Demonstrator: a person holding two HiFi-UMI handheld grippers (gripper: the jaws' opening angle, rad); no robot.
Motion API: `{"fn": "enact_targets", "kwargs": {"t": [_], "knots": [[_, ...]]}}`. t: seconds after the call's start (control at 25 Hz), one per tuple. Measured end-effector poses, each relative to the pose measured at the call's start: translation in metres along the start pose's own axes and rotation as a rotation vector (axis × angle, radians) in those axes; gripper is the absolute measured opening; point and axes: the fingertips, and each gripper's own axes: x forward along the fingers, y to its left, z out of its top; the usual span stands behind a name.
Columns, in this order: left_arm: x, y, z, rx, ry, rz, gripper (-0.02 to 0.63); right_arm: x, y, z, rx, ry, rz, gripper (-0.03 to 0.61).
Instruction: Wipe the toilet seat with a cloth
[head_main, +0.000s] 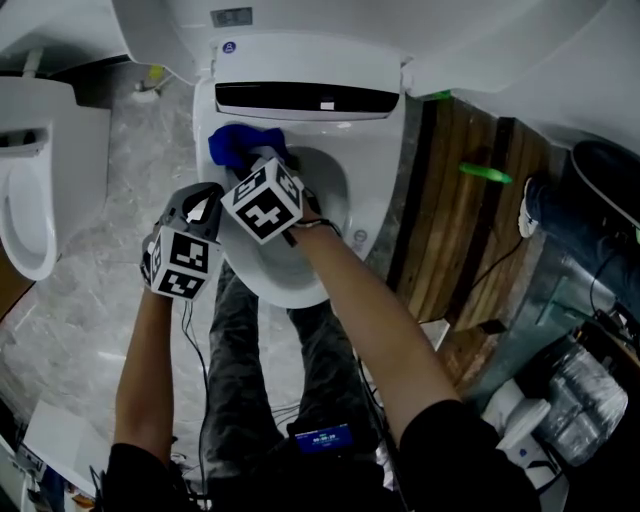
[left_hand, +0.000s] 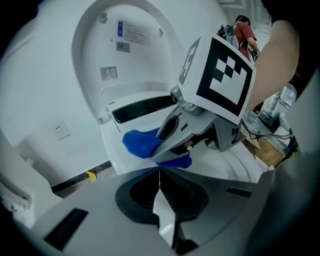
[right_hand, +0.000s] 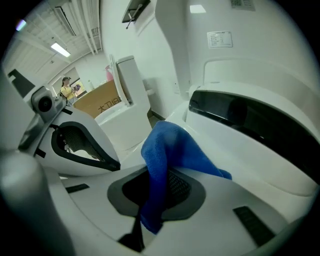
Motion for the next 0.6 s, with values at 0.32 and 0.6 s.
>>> {"fn": "enact_targets", "kwargs": {"t": [0.32,0.6], "knots": [[-0.019,-0.022,-0.009,-0.001,0.018,0.038,0.012,-0.035,0.022,-0.018,0.026,-0.048,0.044,0.049],[-0.049,-0.066,0.028,0.035,0.013,0.042,0.012,-0.114,0.030,-0.037,0.064,-0.068,0.046,0.049]]}}
